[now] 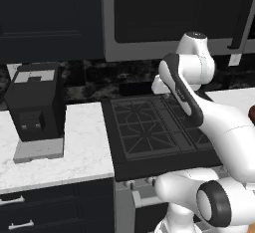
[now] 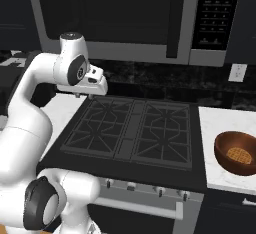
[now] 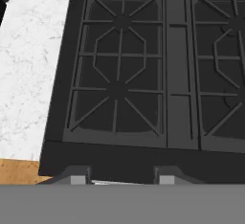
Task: Open the microwave, place the bowl with waffle inside the microwave, then close the microwave door and turn it on.
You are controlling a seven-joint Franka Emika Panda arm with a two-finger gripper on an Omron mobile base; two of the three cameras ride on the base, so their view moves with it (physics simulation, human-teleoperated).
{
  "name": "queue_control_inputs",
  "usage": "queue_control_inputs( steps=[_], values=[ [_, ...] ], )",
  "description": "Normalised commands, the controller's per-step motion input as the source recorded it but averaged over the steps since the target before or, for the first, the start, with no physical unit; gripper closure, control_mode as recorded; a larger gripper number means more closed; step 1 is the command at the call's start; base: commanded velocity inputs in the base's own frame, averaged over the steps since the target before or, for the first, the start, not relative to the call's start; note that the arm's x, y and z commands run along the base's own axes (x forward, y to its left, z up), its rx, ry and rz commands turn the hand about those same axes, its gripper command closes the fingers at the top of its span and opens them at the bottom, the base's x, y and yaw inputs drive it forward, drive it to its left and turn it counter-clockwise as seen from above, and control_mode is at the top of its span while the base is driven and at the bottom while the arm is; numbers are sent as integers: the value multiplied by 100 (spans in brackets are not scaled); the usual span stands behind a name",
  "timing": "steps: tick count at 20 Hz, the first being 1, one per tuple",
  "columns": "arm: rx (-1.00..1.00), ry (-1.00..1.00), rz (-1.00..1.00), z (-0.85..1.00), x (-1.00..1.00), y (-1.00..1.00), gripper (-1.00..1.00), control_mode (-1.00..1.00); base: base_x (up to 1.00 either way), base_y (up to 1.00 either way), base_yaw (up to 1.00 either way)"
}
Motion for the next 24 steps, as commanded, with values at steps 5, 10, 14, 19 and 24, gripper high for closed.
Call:
queue_control_inputs(
  steps=[5, 10, 14, 19, 24],
  values=[
    [0, 11, 0, -11, 0, 0, -100, -100, 0, 0, 0],
    [0, -8, -4, -2, -17, -12, -100, -100, 0, 0, 0],
    [0, -49, 0, 27, -24, -28, -100, -100, 0, 0, 0],
    [1, -53, 4, 64, 0, -65, -100, -100, 0, 0, 0],
    [0, -49, 3, 94, 0, -54, -100, -100, 0, 0, 0]
  ],
)
